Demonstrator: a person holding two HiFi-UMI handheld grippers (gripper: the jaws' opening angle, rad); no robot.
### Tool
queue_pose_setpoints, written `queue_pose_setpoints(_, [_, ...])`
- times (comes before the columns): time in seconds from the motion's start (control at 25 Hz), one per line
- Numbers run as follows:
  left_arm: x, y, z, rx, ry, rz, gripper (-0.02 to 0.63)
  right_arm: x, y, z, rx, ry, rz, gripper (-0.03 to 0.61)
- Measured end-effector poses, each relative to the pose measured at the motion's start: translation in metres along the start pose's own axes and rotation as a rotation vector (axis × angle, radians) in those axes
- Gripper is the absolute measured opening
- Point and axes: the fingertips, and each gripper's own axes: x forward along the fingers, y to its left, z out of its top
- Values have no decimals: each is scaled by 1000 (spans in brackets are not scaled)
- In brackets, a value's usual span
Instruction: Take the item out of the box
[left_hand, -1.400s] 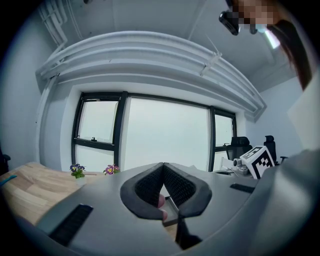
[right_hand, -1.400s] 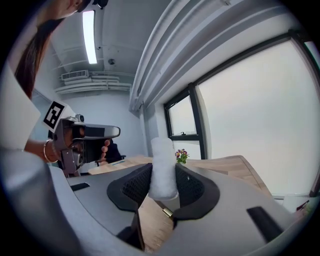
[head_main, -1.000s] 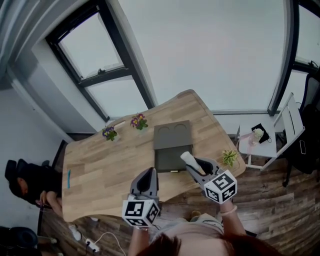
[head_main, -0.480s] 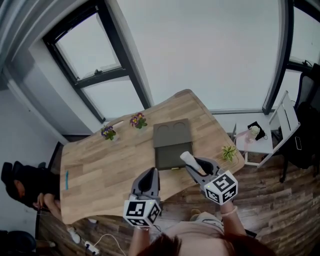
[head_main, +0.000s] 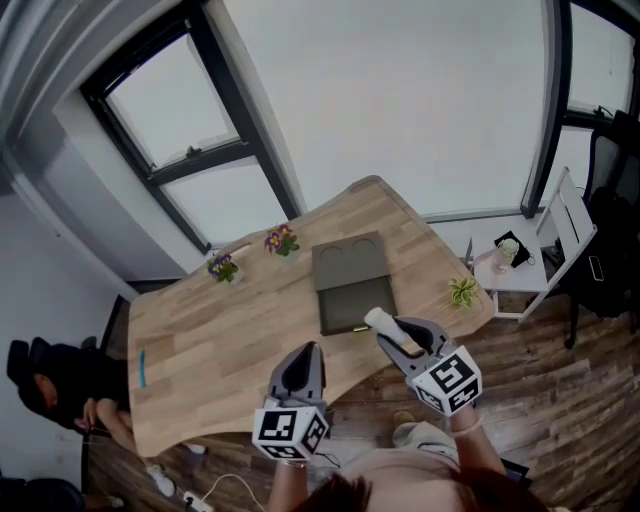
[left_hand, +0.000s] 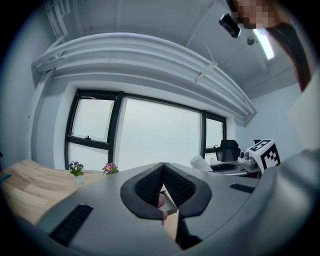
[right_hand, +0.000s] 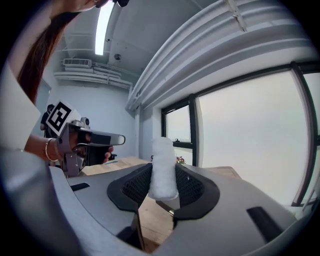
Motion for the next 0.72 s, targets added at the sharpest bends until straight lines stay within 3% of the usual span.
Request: queue_pose_setpoints(0.72, [-71,-9,-10,-5,-13,-20,0,-38,63,8,-53,-14,-19,129])
